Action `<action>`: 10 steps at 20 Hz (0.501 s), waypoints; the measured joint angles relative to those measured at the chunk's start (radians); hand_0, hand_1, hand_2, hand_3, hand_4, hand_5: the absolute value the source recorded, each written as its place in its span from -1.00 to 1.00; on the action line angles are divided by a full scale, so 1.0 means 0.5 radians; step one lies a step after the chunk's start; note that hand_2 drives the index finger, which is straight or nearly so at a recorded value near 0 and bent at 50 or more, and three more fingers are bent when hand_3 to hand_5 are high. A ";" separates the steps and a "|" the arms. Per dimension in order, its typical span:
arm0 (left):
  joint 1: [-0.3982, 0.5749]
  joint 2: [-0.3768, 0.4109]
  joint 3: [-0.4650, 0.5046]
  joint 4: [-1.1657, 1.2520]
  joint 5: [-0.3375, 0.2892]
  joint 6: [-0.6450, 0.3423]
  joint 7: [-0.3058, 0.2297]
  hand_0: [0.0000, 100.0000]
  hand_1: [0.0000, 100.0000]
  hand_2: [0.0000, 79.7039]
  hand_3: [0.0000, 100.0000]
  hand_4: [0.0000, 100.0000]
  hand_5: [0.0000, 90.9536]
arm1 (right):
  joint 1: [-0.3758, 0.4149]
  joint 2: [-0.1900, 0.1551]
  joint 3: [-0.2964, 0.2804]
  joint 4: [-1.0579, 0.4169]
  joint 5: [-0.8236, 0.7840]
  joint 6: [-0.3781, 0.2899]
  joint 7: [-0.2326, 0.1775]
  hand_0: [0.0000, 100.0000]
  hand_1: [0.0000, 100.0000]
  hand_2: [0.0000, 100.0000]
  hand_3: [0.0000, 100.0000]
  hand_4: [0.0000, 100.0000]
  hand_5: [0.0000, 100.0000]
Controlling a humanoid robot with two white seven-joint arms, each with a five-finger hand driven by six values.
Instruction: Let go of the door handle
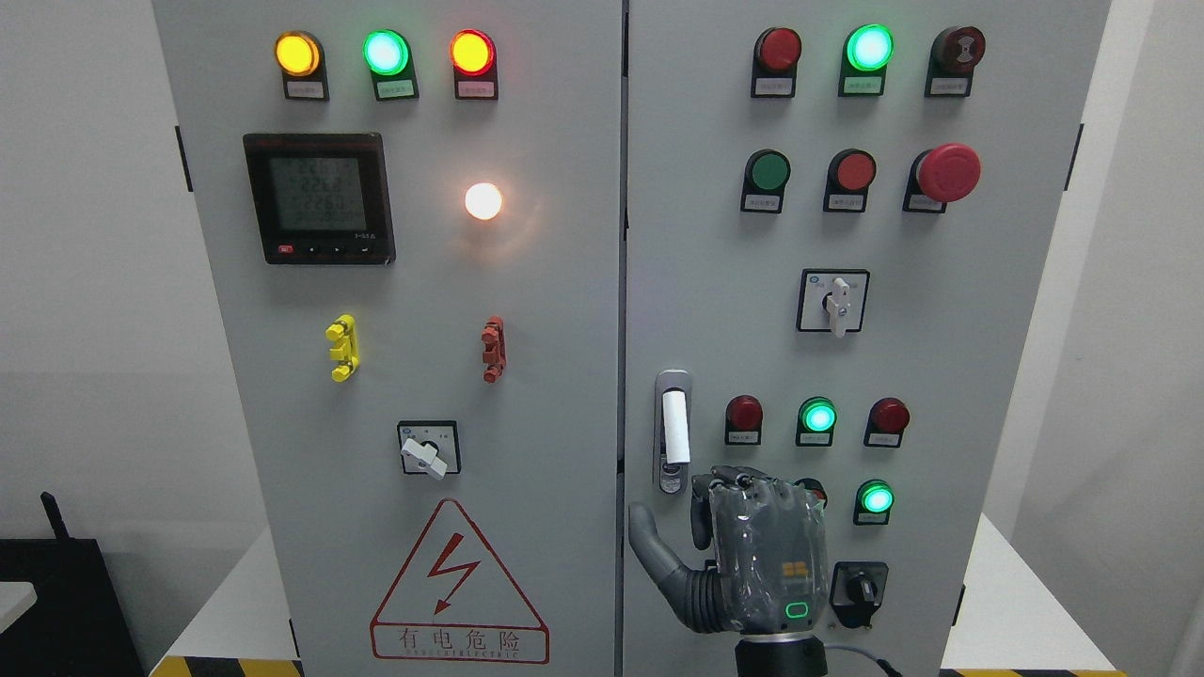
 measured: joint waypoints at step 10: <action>0.000 0.000 0.000 0.000 0.000 0.000 0.001 -0.76 -0.22 -1.00 -1.00 -1.00 -1.00 | -0.102 0.000 -0.004 0.036 0.021 0.024 0.041 -0.49 -0.05 1.00 1.00 1.00 0.95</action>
